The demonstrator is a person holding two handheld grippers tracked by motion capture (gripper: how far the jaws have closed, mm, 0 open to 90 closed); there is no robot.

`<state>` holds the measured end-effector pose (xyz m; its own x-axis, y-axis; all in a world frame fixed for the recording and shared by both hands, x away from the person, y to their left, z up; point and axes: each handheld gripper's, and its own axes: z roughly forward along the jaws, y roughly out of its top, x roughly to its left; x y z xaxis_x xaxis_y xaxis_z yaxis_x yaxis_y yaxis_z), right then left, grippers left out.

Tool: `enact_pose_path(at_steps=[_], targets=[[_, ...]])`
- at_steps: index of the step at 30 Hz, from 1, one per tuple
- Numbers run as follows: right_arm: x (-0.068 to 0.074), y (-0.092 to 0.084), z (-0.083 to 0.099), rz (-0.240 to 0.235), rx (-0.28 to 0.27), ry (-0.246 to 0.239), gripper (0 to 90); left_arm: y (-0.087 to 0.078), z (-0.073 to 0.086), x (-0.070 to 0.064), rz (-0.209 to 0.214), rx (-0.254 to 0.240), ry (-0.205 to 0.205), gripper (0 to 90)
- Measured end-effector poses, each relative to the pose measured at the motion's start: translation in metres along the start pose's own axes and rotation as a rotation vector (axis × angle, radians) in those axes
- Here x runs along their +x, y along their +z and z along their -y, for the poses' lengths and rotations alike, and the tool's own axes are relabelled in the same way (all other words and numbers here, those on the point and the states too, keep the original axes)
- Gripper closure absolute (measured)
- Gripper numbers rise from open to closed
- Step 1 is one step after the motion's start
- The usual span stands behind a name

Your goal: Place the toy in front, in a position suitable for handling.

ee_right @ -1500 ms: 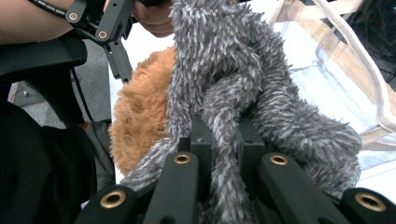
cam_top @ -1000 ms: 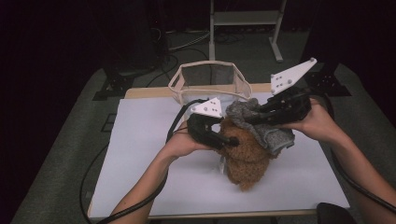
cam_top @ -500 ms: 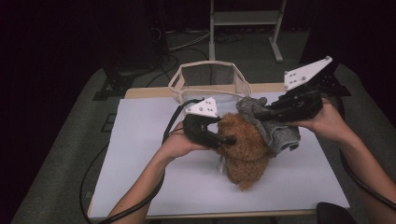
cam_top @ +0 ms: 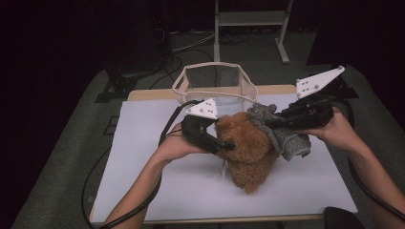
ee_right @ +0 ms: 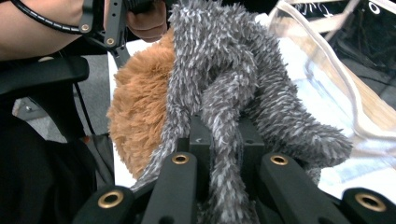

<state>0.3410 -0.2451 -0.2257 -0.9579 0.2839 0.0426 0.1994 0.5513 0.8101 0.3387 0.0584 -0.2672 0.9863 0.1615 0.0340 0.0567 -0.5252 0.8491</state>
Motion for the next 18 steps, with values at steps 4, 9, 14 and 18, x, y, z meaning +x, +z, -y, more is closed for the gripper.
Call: enact_pose_path(at_steps=[4,9,14,18], targets=[[0.001,0.012,-0.006,-0.016,-0.009,-0.009,80.3,-0.011,-0.001,-0.002,-0.008,0.021,0.014,22.9],[0.003,0.030,-0.013,-0.038,-0.023,-0.026,80.3,-0.020,0.002,-0.006,-0.034,0.050,0.026,19.7],[0.008,0.053,-0.022,-0.060,-0.029,-0.053,80.3,-0.028,0.012,-0.010,-0.062,0.088,0.039,23.2],[0.011,0.071,-0.022,-0.080,-0.034,-0.063,80.3,-0.037,0.030,-0.008,-0.075,0.101,0.016,24.6]])
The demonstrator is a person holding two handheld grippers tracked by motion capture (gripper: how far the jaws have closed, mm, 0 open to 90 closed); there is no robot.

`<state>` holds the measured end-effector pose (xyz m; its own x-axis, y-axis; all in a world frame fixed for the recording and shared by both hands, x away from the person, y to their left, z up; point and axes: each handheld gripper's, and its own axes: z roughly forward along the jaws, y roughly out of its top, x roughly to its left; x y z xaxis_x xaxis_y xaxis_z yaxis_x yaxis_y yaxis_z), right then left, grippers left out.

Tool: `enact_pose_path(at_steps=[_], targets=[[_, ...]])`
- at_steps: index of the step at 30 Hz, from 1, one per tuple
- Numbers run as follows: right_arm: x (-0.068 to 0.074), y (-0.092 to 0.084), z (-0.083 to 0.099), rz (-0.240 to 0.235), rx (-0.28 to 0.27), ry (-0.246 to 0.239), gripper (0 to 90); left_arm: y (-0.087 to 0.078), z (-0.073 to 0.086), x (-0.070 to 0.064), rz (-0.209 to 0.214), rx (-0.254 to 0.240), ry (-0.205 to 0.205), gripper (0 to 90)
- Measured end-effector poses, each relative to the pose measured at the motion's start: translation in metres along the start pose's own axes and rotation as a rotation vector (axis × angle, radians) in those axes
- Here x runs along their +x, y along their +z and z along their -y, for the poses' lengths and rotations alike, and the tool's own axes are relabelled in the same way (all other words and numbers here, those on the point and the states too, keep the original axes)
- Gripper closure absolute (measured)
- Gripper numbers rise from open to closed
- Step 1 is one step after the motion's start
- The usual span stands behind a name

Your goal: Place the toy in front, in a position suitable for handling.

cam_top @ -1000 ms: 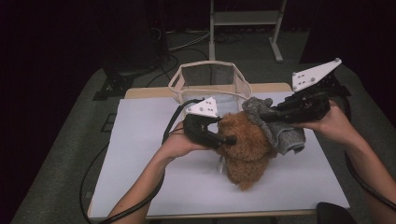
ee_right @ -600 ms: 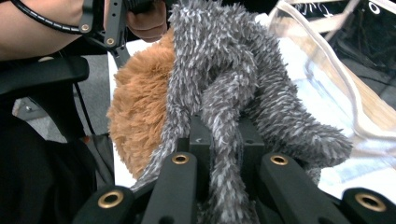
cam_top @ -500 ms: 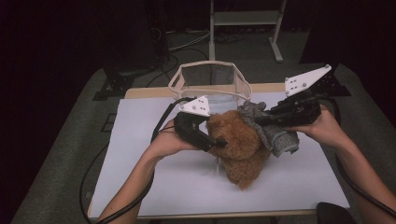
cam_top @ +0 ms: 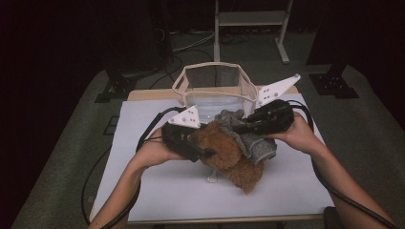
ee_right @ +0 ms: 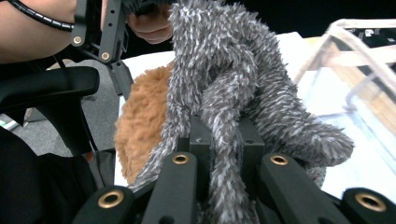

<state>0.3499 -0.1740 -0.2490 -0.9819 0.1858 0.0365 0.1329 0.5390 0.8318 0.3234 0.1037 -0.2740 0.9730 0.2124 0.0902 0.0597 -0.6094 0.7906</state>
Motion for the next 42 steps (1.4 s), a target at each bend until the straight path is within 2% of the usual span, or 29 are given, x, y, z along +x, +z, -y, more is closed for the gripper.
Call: enact_pose_path(at_steps=[6,13,15,19,22,24,27,28,33,35,37,42], targets=[[-0.001,0.026,0.012,-0.024,0.007,0.016,80.2,-0.011,0.034,0.002,-0.023,0.020,-0.052,24.5],[-0.002,0.055,0.033,-0.042,0.052,0.030,80.0,-0.020,0.071,0.002,-0.039,0.009,-0.126,22.9],[-0.003,0.062,0.040,-0.055,0.051,0.054,80.1,-0.023,0.080,0.002,-0.039,0.006,-0.134,22.1],[-0.002,0.071,0.044,-0.062,0.045,0.056,80.1,-0.031,0.086,0.000,-0.055,0.005,-0.131,21.6],[0.001,0.079,0.044,-0.067,0.057,0.050,80.1,-0.041,0.086,-0.002,-0.056,-0.036,-0.121,21.8],[0.003,0.086,0.044,-0.077,0.073,0.042,80.1,-0.041,0.085,-0.004,-0.053,-0.037,-0.121,21.8],[0.005,0.098,0.043,-0.092,0.089,0.020,80.1,-0.026,0.090,-0.008,-0.047,0.044,-0.109,21.8],[0.007,0.101,0.042,-0.095,0.094,0.011,80.1,-0.023,0.092,-0.008,-0.045,0.055,-0.109,22.1],[0.012,0.100,0.043,-0.079,0.122,-0.014,80.0,-0.017,0.107,-0.006,-0.055,0.082,-0.136,25.6],[0.012,0.094,0.046,-0.068,0.130,-0.005,79.9,-0.018,0.113,-0.005,-0.062,0.091,-0.148,26.1],[0.010,0.088,0.054,-0.054,0.136,0.013,79.9,-0.020,0.116,-0.004,-0.062,0.084,-0.161,26.1],[0.004,0.074,0.077,-0.047,0.107,0.083,79.9,-0.021,0.109,-0.005,-0.070,0.083,-0.135,25.4]])
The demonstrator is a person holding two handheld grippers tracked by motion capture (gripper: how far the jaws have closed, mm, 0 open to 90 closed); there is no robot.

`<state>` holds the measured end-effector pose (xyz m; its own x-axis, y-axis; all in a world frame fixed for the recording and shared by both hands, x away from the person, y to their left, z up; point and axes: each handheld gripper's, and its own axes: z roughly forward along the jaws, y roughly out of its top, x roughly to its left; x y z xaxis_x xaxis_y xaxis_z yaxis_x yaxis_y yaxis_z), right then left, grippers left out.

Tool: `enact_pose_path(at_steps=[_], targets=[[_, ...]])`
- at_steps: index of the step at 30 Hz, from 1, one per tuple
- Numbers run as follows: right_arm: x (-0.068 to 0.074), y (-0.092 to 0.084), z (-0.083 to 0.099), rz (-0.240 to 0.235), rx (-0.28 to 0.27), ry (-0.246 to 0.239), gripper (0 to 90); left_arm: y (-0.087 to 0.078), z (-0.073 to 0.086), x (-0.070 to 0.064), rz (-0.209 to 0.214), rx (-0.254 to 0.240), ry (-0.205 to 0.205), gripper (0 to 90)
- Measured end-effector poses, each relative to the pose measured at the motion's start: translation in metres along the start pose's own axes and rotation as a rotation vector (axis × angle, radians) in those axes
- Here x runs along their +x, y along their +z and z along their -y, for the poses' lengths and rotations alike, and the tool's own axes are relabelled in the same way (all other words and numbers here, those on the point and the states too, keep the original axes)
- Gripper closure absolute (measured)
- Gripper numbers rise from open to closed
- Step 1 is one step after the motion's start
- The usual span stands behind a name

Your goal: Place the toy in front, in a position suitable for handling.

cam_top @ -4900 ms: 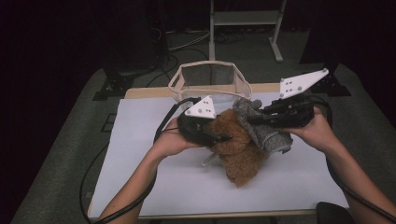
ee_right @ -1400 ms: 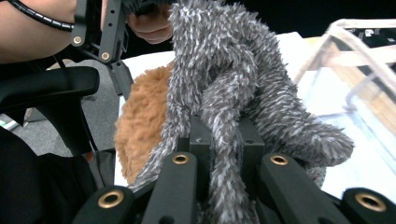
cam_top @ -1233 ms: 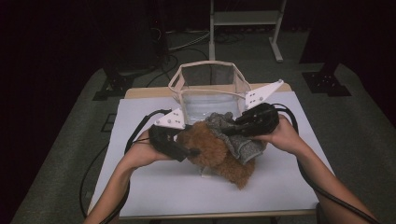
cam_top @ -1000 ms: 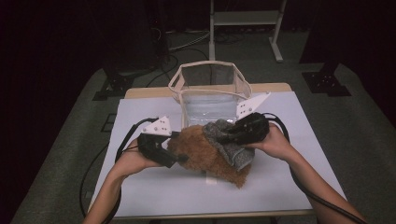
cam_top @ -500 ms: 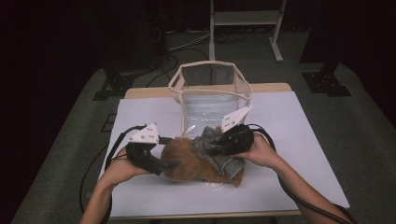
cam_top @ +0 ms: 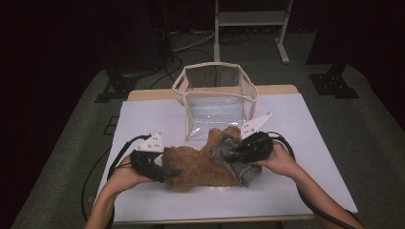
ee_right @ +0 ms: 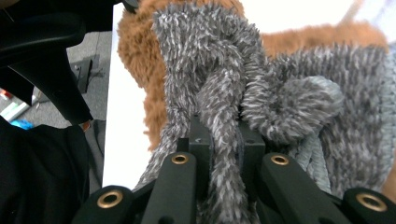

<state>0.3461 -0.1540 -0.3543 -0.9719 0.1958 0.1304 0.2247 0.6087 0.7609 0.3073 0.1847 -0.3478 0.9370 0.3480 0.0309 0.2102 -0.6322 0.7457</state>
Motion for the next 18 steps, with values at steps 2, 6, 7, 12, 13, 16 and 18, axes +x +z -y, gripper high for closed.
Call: enact_pose_path(at_steps=[2,6,7,12,13,16,18], targets=[[-0.001,-0.004,0.007,0.001,-0.008,0.020,79.9,-0.001,-0.005,-0.002,-0.003,0.002,0.018,25.0],[-0.003,-0.012,0.020,0.008,-0.024,0.059,79.9,0.001,-0.011,-0.004,-0.004,0.012,0.034,25.2],[-0.004,-0.013,0.023,0.009,-0.029,0.061,79.9,0.001,-0.011,-0.003,-0.004,0.024,0.040,25.4],[-0.009,-0.017,0.036,0.011,-0.045,0.091,79.9,-0.004,-0.010,-0.001,-0.011,0.010,0.034,25.6],[-0.009,-0.018,0.037,0.011,-0.048,0.093,79.9,-0.006,-0.011,-0.002,-0.015,0.003,0.032,25.6],[-0.010,-0.018,0.038,0.010,-0.054,0.099,79.9,-0.009,-0.019,-0.006,-0.020,0.002,0.061,25.5],[-0.010,-0.018,0.038,0.013,-0.054,0.097,79.9,-0.007,-0.022,-0.009,-0.013,0.017,0.082,25.6]])
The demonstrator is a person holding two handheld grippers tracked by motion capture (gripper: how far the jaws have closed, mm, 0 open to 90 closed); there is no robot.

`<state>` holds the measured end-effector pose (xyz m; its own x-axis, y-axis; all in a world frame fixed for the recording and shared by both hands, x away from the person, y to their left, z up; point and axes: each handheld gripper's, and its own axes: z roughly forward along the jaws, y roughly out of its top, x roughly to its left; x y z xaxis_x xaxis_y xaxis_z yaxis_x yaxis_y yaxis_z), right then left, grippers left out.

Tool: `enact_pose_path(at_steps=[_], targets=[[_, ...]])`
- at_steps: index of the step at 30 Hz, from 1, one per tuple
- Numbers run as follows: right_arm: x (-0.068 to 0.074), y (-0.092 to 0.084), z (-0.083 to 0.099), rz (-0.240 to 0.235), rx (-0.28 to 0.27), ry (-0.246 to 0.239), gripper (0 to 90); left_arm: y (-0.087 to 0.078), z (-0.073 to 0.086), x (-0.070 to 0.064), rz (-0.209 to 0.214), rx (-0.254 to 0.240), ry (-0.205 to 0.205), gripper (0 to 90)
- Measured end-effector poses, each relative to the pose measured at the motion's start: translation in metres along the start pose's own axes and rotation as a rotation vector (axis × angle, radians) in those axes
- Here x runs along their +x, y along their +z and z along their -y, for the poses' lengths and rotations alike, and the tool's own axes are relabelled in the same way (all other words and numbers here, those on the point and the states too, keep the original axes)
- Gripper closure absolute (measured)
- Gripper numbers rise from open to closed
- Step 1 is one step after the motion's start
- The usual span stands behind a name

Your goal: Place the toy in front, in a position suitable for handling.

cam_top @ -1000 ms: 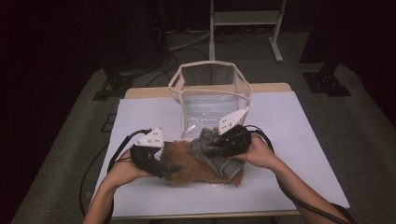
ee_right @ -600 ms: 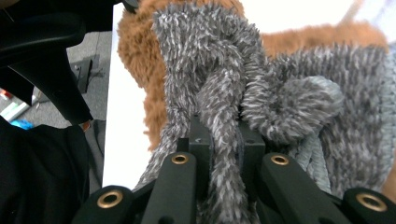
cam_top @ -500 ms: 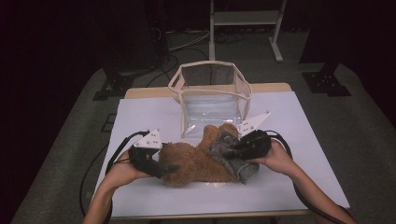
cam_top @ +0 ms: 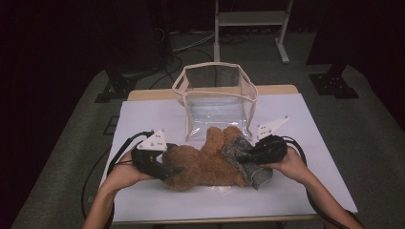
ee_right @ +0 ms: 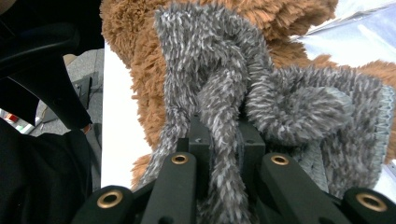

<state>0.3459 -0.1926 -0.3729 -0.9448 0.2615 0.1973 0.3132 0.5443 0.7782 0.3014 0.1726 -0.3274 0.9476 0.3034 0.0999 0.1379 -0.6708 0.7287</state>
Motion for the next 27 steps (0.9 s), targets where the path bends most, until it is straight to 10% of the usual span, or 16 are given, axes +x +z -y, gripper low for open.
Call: enact_pose_path(at_steps=[7,14,21,27], targets=[[-0.001,-0.007,0.003,0.024,-0.003,0.000,79.9,0.006,0.006,0.001,-0.009,0.034,0.002,30.4],[-0.005,-0.007,0.013,0.022,-0.008,0.033,79.8,-0.005,-0.001,-0.002,-0.005,-0.055,0.010,29.0],[-0.011,-0.003,0.007,0.010,-0.027,0.047,79.9,0.013,0.000,-0.019,0.056,0.013,0.087,31.1],[-0.014,0.003,0.004,0.001,-0.012,0.050,79.9,0.016,0.012,-0.013,0.027,0.028,0.055,31.3]])
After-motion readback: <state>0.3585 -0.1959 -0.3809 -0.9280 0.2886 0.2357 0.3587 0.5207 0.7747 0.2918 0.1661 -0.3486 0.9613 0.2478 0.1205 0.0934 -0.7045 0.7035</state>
